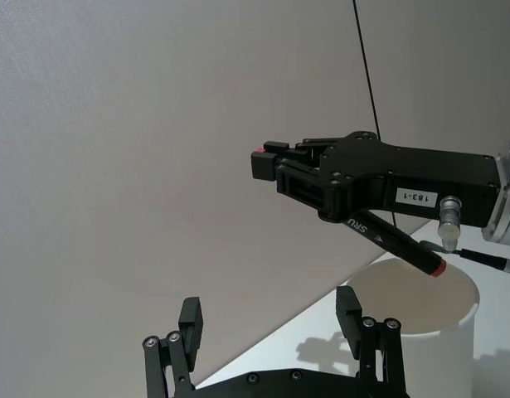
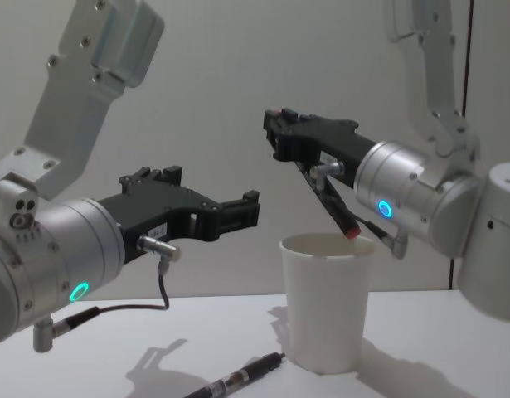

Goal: Place the pen into the pen holder.

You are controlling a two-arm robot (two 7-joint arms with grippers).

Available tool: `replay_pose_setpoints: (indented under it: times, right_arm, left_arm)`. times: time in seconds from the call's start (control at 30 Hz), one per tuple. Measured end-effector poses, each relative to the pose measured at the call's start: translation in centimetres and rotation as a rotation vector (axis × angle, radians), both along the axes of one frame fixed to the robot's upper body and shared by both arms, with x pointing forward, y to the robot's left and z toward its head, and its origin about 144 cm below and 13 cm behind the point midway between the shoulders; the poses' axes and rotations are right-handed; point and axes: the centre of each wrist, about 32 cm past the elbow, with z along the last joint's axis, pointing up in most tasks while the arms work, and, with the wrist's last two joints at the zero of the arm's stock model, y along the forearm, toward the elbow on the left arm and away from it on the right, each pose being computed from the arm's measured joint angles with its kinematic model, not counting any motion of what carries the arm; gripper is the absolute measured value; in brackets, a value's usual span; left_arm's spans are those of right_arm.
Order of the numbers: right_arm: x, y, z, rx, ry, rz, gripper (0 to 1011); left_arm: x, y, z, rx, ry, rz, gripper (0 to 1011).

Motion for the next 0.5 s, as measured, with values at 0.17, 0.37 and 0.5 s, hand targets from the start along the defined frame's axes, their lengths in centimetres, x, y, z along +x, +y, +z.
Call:
replay_pose_setpoints:
  times: [0.17, 0.37, 0.5]
  right_arm:
    - [-0.21, -0.12, -0.39, -0.003, 0.007, -0.001, 168]
    - [-0.52, -0.33, -0.72, -0.004, 0.014, -0.005, 168]
    - [-0.69, -0.52, -0.88, -0.003, 0.018, -0.012, 168]
  left_arm:
    - [0.00, 0.00, 0.00, 0.000, 0.000, 0.000, 1001]
    - [0.00, 0.00, 0.00, 0.000, 0.000, 0.000, 1001]
    - [0.00, 0.00, 0.00, 0.000, 0.000, 0.000, 1001]
